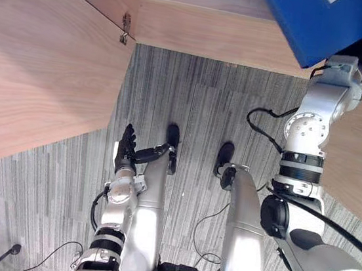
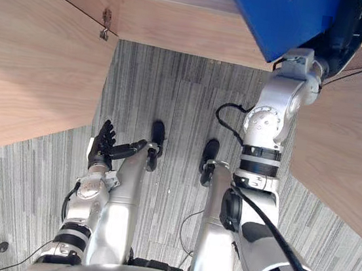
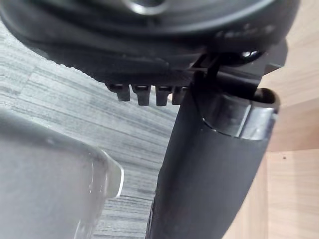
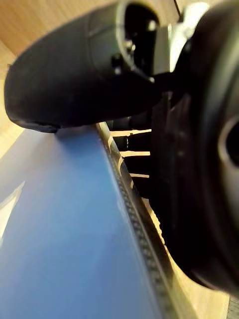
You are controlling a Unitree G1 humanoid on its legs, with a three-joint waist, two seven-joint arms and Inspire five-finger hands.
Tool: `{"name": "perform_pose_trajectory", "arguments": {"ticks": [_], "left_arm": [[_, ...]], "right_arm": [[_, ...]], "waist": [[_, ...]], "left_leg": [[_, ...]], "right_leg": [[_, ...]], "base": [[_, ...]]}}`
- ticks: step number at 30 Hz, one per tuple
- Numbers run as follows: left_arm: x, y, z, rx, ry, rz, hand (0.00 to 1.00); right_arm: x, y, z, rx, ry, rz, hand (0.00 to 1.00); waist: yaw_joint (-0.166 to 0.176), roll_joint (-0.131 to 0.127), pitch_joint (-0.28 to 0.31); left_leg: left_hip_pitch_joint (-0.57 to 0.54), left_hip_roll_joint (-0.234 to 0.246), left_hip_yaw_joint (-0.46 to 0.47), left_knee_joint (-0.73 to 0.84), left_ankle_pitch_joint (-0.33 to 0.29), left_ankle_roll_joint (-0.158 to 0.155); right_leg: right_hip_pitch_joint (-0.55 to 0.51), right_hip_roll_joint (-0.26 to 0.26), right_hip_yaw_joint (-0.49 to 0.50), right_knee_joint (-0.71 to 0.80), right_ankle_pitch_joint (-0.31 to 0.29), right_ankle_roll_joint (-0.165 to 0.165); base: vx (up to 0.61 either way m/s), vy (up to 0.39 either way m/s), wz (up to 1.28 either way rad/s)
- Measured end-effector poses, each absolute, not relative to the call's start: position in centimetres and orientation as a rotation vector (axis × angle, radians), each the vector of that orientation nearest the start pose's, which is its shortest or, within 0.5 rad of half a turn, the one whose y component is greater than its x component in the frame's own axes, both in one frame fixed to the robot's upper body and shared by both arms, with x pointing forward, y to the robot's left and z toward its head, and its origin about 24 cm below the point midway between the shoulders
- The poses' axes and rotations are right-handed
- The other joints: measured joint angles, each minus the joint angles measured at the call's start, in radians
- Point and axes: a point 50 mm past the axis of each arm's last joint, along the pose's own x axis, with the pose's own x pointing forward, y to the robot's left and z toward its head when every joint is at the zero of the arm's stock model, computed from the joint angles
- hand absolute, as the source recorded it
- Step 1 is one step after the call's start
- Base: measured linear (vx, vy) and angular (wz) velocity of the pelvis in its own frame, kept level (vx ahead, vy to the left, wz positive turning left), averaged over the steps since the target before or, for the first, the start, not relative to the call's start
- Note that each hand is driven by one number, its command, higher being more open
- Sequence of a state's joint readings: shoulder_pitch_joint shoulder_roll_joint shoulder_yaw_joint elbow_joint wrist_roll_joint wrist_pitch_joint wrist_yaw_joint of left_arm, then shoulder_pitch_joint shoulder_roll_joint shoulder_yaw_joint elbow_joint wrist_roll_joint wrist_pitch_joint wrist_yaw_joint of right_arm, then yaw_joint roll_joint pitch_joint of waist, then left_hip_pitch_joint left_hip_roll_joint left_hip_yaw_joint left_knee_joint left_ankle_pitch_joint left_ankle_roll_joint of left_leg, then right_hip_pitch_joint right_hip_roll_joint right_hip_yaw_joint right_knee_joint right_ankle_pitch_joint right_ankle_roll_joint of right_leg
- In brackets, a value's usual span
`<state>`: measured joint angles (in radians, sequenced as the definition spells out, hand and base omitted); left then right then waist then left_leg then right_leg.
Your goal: Walk over to the cabinet, pick up the folder, carry it to the office cabinet, place the folder inside the office cabinet, then close the office cabinet door
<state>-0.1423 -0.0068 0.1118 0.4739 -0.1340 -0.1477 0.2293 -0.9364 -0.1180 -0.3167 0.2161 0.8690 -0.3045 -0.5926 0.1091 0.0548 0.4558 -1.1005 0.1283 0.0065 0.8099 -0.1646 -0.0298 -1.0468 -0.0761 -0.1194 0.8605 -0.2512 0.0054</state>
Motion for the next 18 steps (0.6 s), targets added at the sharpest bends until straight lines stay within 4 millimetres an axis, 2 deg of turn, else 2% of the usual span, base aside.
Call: {"name": "perform_pose_trajectory", "arguments": {"ticks": [9,15,16,18], "left_arm": [[26.7,16.9,-1.8,-0.139,0.198,0.316,1.0],[26.8,16.4,-1.7,-0.131,0.196,0.309,1.0],[26.8,16.3,-1.7,-0.13,0.196,0.309,1.0],[26.8,16.2,-1.7,-0.128,0.196,0.309,1.0]], "right_arm": [[35.0,-21.5,27.8,1.366,-0.651,-0.446,0.0],[34.9,-21.5,29.0,1.471,-0.645,-0.466,0.0],[34.9,-21.5,29.2,1.48,-0.65,-0.468,1.0],[34.8,-21.5,29.6,1.49,-0.659,-0.464,1.0]], "waist": [[-0.001,0.0,0.0],[0.0,0.0,-0.001],[0.0,0.0,-0.001],[0.001,0.0,-0.001]], "left_leg": [[0.001,-0.023,-0.027,-0.062,0.04,-0.013],[0.0,-0.034,-0.043,-0.091,0.06,-0.022],[0.0,-0.034,-0.045,-0.092,0.061,-0.022],[0.0,-0.036,-0.046,-0.096,0.064,-0.023]], "right_leg": [[0.0,-0.017,-0.035,-0.012,-0.001,-0.005],[0.0,-0.026,-0.052,-0.02,-0.001,-0.007],[0.0,-0.027,-0.054,-0.02,-0.001,-0.008],[0.0,-0.028,-0.055,-0.02,-0.002,-0.011]], "base": [[0.01,-0.02,0.15],[-0.01,-0.021,0.11],[-0.01,-0.019,0.05],[-0.01,-0.019,0.06]]}}
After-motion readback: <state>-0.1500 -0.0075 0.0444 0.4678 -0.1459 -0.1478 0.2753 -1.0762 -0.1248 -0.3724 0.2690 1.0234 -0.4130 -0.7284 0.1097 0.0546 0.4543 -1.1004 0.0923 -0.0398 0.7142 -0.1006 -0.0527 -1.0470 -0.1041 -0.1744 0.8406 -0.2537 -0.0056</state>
